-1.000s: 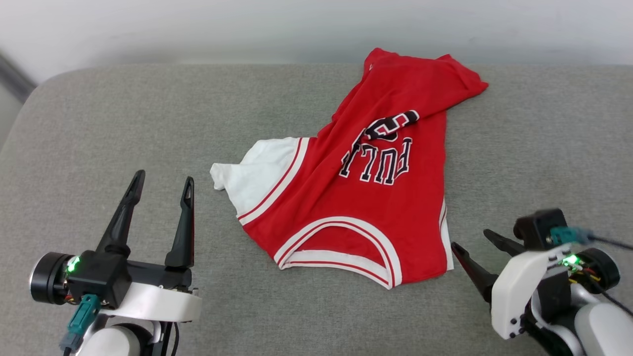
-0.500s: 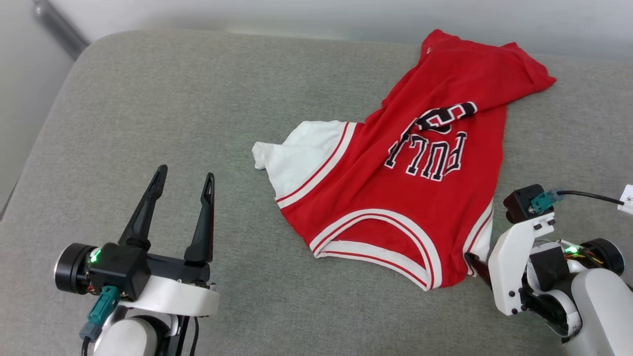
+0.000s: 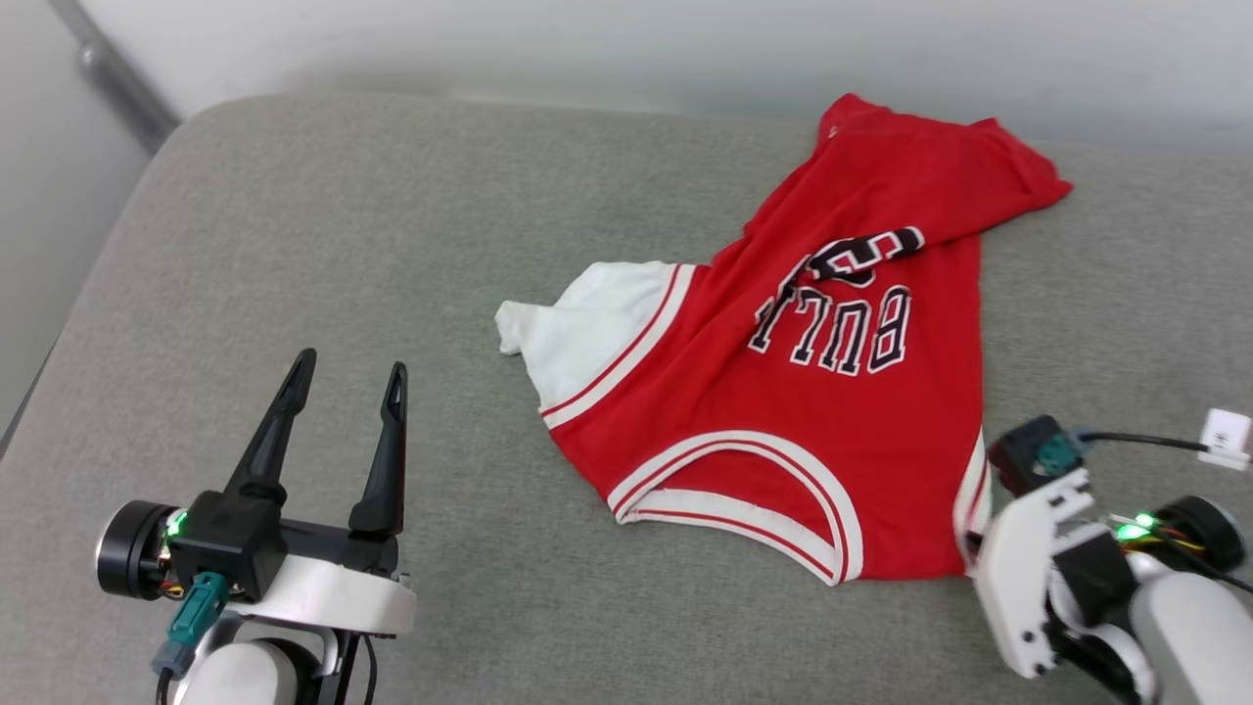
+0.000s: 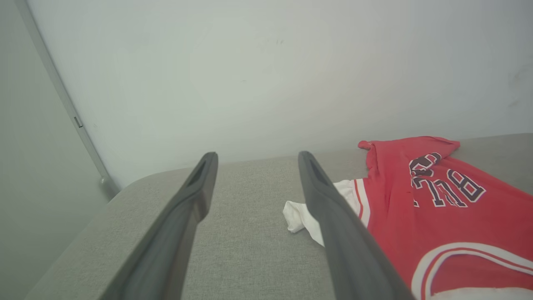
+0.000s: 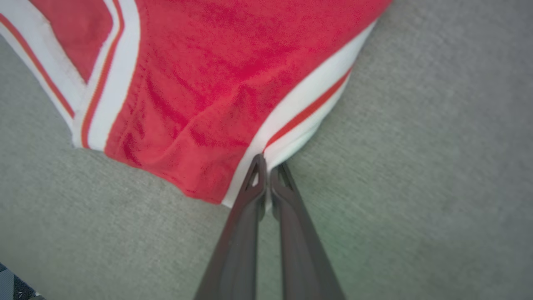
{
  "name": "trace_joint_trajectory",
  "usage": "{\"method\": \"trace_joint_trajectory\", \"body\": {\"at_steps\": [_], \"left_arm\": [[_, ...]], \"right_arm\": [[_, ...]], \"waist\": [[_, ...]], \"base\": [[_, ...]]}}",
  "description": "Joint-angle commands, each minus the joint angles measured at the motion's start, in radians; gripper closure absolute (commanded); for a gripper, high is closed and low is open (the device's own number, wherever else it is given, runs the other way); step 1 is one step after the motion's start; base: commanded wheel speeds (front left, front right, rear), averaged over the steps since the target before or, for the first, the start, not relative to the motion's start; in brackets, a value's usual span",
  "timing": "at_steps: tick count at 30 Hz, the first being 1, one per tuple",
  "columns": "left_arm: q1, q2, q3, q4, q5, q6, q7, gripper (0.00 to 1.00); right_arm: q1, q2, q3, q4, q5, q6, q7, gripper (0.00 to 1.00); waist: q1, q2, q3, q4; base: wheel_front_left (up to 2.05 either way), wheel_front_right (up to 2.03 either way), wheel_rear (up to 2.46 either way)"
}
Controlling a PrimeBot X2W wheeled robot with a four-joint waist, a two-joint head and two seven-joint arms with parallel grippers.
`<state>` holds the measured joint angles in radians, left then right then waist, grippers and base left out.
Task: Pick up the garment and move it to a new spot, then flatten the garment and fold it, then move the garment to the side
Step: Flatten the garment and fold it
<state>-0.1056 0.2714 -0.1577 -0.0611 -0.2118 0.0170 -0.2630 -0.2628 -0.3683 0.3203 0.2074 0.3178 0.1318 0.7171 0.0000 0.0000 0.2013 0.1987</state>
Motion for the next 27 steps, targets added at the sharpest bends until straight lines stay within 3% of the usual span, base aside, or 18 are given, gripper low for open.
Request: {"method": "trace_joint_trajectory", "body": {"at_steps": [1,8,13,17,18,19,27], "left_arm": [[0.014,-0.005,0.007,0.004,0.008,-0.006,-0.002,0.0],[0.034,-0.019,0.02,0.015,0.02,-0.026,-0.002,0.0],[0.044,-0.026,0.026,0.021,0.026,-0.036,-0.002,0.0],[0.047,-0.029,0.029,0.028,0.032,-0.044,-0.003,0.0],[0.046,-0.031,0.027,0.03,0.033,-0.047,-0.003,0.0],[0.042,-0.033,0.023,0.033,0.033,-0.051,-0.003,0.0],[0.026,-0.044,0.032,0.046,0.029,-0.058,-0.003,0.0]], "right_arm": [[0.048,-0.046,-0.002,0.013,-0.013,-0.002,0.009,1.0],[0.102,-0.185,-0.063,-0.073,-0.013,-0.002,0.009,1.0],[0.152,-0.293,-0.111,-0.065,-0.046,-0.002,0.004,1.0],[0.172,-0.3,-0.138,-0.021,-0.059,-0.002,-0.029,1.0],[0.174,-0.291,-0.134,-0.012,-0.061,-0.002,-0.048,0.77],[0.173,-0.282,-0.134,-0.001,-0.064,-0.002,-0.072,0.0],[0.117,-0.18,-0.181,0.005,-0.067,-0.001,-0.32,0.0]], "waist": [[0.0,0.0,-0.022,-0.027],[0.0,0.0,-0.055,-0.078],[0.0,0.0,-0.064,-0.099],[0.0,0.0,-0.061,-0.116],[0.0,0.0,-0.058,-0.119],[0.0,0.0,-0.057,-0.122],[0.0,0.0,-0.059,-0.169]], "base": [[0.0,0.0,0.0],[0.0,0.0,0.0],[0.0,0.0,0.0],[0.0,0.0,0.0],[0.0,0.0,0.0],[0.0,0.0,0.0],[0.0,0.0,0.0]]}}
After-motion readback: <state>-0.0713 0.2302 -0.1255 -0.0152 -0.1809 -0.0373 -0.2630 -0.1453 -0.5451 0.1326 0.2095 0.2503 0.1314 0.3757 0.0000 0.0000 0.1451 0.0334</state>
